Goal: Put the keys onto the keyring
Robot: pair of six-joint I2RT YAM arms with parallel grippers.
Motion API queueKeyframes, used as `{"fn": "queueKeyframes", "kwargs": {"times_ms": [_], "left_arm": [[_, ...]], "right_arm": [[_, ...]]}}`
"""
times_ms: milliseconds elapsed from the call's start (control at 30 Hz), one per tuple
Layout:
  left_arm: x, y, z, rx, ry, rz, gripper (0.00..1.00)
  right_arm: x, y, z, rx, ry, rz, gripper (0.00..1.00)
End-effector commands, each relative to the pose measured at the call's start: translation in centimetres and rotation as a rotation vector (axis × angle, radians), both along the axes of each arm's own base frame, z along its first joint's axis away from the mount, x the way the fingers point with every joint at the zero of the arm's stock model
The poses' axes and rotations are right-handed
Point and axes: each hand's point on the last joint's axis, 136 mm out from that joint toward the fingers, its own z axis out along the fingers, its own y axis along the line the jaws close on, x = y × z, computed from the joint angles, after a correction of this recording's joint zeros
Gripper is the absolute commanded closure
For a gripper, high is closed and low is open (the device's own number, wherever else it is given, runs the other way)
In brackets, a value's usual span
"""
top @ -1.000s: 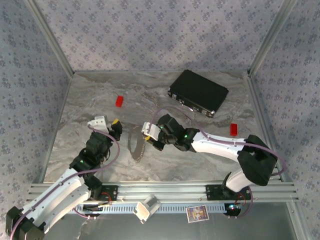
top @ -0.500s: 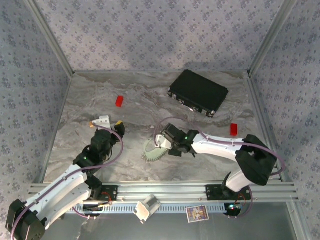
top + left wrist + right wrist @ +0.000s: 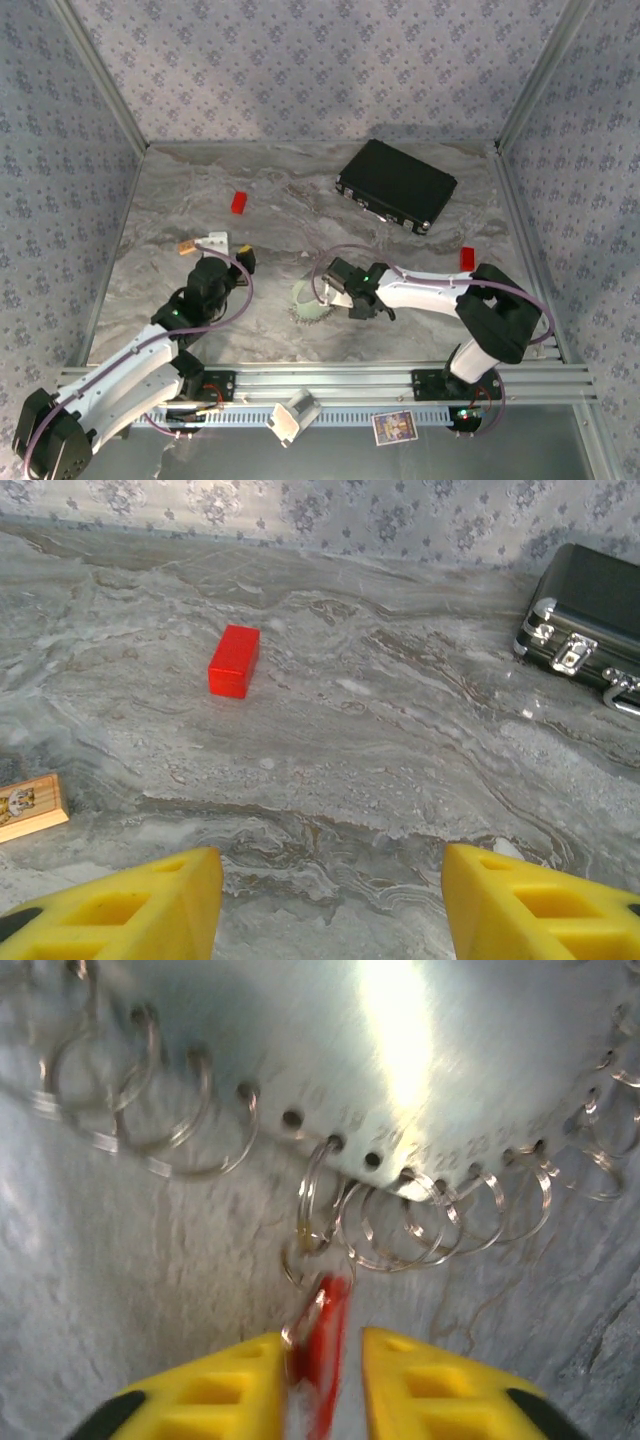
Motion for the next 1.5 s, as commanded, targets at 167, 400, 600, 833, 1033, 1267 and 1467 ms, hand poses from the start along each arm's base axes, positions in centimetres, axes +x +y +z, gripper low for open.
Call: {"fn": "queueKeyframes", "kwargs": {"times_ms": [167, 400, 600, 833, 1033, 1267, 1467], "left_arm": [[0.3, -2.5, 1.4, -0.014, -0.034, -0.131, 0.39], [0.2, -5.1, -1.2, -0.045, 0.091, -0.231, 0.41], [0.0, -6.7, -3.6, -0.074, 0.247, -0.267, 0.45], [-1.4, -8.7, -6.2, -0.089, 0.33, -0.269, 0.46], [-2.9, -10.5, -8.2, -0.111, 0.415, -0.267, 0.47], [-4.3, -11.4, -9.7, -0.145, 0.475, -0.247, 0.49], [-5.3, -11.4, -10.9, -0.151, 0.516, -0.227, 0.5]], "right_arm": [[-0.4, 0.2, 4.6, 0.214, -0.016, -0.09, 0.6], [2.5, 2.5, 11.5, 0.918, -0.098, -0.467, 0.48], [4.4, -1.2, 7.6, 1.079, -0.008, -1.113, 0.47], [4.3, 0.4, 4.5, 1.08, 0.154, -1.185, 0.51], [4.7, 2.1, 2.5, 1.016, 0.249, -1.177, 0.59], [5.7, 3.4, 2.2, 0.982, 0.271, -1.089, 0.83], [7.0, 3.9, 2.3, 0.964, 0.286, -1.048, 0.93]]}}
